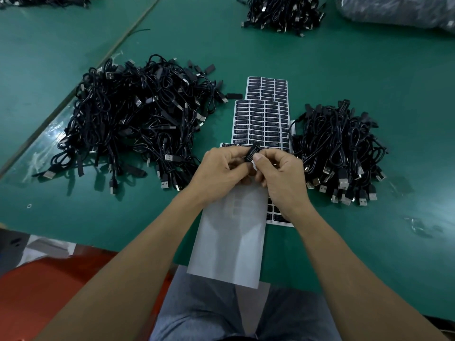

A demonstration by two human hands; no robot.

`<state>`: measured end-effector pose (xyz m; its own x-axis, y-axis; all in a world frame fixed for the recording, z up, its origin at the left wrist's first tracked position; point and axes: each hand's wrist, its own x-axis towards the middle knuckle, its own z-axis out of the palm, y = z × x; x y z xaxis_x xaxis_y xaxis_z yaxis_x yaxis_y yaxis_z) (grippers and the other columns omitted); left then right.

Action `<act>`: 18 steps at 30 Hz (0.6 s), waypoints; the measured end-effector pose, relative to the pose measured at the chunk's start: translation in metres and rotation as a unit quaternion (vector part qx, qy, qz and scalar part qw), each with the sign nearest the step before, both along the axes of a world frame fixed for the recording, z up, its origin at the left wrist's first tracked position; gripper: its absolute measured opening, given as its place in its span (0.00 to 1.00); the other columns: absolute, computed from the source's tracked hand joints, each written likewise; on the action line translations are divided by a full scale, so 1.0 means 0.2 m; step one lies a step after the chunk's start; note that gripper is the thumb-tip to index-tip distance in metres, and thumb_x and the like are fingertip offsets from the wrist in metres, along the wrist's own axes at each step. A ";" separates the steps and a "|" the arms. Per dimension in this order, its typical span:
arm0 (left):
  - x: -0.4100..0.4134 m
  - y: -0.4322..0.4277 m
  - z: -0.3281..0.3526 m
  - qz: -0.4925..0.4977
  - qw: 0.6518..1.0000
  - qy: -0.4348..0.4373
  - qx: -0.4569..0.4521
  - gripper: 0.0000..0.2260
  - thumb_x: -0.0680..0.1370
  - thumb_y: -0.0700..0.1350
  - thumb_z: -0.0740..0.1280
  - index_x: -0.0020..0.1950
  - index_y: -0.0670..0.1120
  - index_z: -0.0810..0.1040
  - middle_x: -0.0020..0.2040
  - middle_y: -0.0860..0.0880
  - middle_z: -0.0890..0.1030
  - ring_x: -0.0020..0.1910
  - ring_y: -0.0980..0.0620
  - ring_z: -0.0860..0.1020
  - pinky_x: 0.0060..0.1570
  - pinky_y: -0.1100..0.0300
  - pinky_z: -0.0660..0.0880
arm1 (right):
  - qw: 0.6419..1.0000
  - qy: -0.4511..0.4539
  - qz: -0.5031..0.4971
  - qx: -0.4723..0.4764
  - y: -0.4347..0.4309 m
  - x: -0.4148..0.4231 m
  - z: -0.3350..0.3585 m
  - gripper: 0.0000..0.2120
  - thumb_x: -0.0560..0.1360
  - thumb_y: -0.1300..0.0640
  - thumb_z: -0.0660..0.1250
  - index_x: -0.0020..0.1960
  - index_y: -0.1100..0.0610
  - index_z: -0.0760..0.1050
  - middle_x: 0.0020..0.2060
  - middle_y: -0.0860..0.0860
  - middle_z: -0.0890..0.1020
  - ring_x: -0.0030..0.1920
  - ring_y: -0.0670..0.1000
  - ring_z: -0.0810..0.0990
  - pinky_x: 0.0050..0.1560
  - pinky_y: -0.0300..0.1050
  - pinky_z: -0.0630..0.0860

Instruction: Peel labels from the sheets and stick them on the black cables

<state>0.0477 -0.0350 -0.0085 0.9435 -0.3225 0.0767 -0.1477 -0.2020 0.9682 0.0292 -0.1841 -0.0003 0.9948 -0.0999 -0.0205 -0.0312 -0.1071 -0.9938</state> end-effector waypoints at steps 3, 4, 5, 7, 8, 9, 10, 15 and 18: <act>0.01 0.00 -0.01 0.001 1.000 0.001 0.001 0.06 0.78 0.41 0.67 0.48 0.47 0.83 0.38 0.45 0.85 0.36 0.52 0.82 0.44 0.55 0.82 | 1.000 0.000 -0.008 -0.003 0.00 0.00 0.00 0.08 0.79 0.61 0.68 0.41 0.55 0.79 0.23 0.46 0.77 0.24 0.43 0.72 0.28 0.34 0.70; 0.01 0.00 -0.02 0.002 1.000 0.001 0.002 0.06 0.78 0.41 0.67 0.48 0.48 0.83 0.38 0.45 0.85 0.36 0.52 0.82 0.44 0.55 0.82 | 1.000 -0.001 -0.009 -0.004 0.00 0.00 0.00 0.08 0.79 0.61 0.68 0.41 0.55 0.79 0.23 0.46 0.77 0.24 0.43 0.72 0.28 0.34 0.70; 0.00 0.00 -0.02 0.001 1.000 0.001 0.002 0.05 0.78 0.42 0.67 0.48 0.48 0.83 0.39 0.45 0.85 0.36 0.51 0.82 0.44 0.54 0.82 | 1.000 -0.001 -0.010 -0.005 0.00 0.00 0.00 0.08 0.79 0.61 0.68 0.41 0.56 0.79 0.23 0.46 0.77 0.24 0.42 0.72 0.28 0.34 0.70; 0.00 0.00 -0.02 0.000 1.000 0.003 0.002 0.05 0.78 0.42 0.67 0.48 0.48 0.83 0.39 0.45 0.85 0.37 0.50 0.82 0.46 0.51 0.82 | 1.000 -0.003 -0.009 -0.006 0.01 0.00 0.00 0.08 0.79 0.61 0.68 0.41 0.55 0.78 0.23 0.46 0.77 0.24 0.42 0.72 0.29 0.33 0.70; 0.00 0.00 -0.02 0.001 1.000 0.004 0.003 0.05 0.78 0.41 0.67 0.48 0.47 0.83 0.39 0.44 0.85 0.37 0.49 0.83 0.46 0.48 0.83 | 1.000 -0.004 -0.009 -0.007 0.01 0.00 0.00 0.08 0.79 0.61 0.68 0.41 0.55 0.78 0.23 0.46 0.77 0.24 0.41 0.72 0.29 0.32 0.70; 0.00 0.00 -0.02 0.001 1.000 0.005 0.004 0.05 0.78 0.41 0.67 0.48 0.46 0.83 0.39 0.44 0.85 0.38 0.48 0.83 0.47 0.46 0.82 | 1.000 -0.005 -0.008 -0.009 0.01 0.00 0.00 0.08 0.79 0.61 0.68 0.41 0.55 0.78 0.23 0.46 0.77 0.24 0.41 0.73 0.29 0.32 0.70; 0.00 0.00 -0.02 0.003 1.000 0.005 0.005 0.05 0.78 0.41 0.67 0.48 0.45 0.83 0.39 0.43 0.85 0.38 0.48 0.83 0.48 0.45 0.82 | 1.000 -0.006 -0.008 -0.011 0.01 0.00 0.00 0.08 0.79 0.61 0.68 0.41 0.55 0.79 0.23 0.45 0.77 0.24 0.41 0.73 0.29 0.32 0.70; 0.00 0.00 -0.01 0.008 1.000 0.007 0.006 0.05 0.78 0.41 0.68 0.48 0.44 0.83 0.40 0.42 0.85 0.39 0.42 0.84 0.49 0.40 0.81 | 1.000 -0.007 -0.011 -0.017 0.00 0.00 0.00 0.08 0.79 0.61 0.68 0.41 0.54 0.79 0.23 0.46 0.77 0.25 0.41 0.73 0.30 0.32 0.70; 0.00 0.00 -0.01 0.009 1.000 0.011 0.002 0.05 0.79 0.40 0.67 0.49 0.42 0.83 0.40 0.41 0.85 0.40 0.39 0.84 0.49 0.39 0.81 | 1.000 -0.007 -0.013 -0.019 0.01 0.00 0.00 0.08 0.79 0.61 0.68 0.41 0.54 0.79 0.23 0.46 0.77 0.25 0.41 0.73 0.30 0.32 0.70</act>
